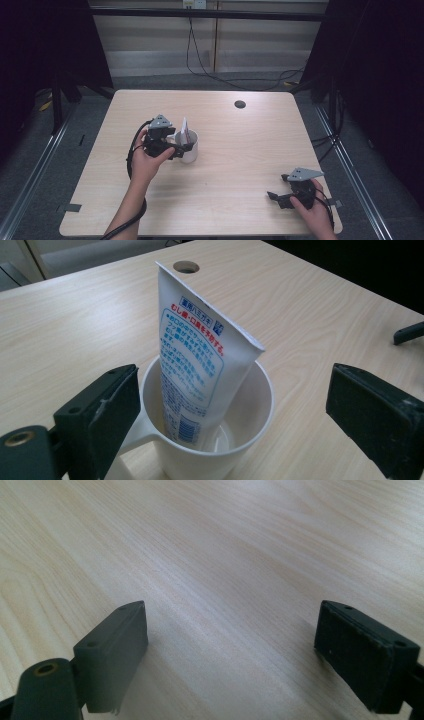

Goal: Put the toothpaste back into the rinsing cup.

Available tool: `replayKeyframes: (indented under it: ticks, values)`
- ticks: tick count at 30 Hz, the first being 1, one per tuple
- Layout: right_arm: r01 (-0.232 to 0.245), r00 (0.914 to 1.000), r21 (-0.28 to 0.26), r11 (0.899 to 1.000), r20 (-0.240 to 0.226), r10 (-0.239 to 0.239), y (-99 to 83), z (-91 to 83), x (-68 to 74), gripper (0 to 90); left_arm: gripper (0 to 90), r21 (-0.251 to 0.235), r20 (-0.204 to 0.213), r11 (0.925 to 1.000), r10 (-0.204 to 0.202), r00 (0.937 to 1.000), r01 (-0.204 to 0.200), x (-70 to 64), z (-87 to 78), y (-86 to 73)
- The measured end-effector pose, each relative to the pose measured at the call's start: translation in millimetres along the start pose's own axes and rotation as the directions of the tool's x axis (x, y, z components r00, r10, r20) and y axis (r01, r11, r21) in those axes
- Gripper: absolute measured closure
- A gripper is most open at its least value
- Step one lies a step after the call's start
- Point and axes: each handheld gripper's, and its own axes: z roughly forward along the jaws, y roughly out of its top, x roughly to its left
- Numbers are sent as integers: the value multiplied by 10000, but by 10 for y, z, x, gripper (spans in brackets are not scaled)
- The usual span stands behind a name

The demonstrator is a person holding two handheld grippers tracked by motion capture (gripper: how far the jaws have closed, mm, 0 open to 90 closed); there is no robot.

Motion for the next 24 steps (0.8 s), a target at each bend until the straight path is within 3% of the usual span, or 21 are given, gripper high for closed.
replayKeyframes:
  ticks: [12,24]
  values:
    - [-4,10000,4,10000,-5,4,0,0,1,134,73,257,456,9997,-36,9990,25,2,-113,-88]
    - [-5,10000,2,10000,-4,5,0,0,2,134,73,341,495,9994,25,9988,-42,57,-220,-221]
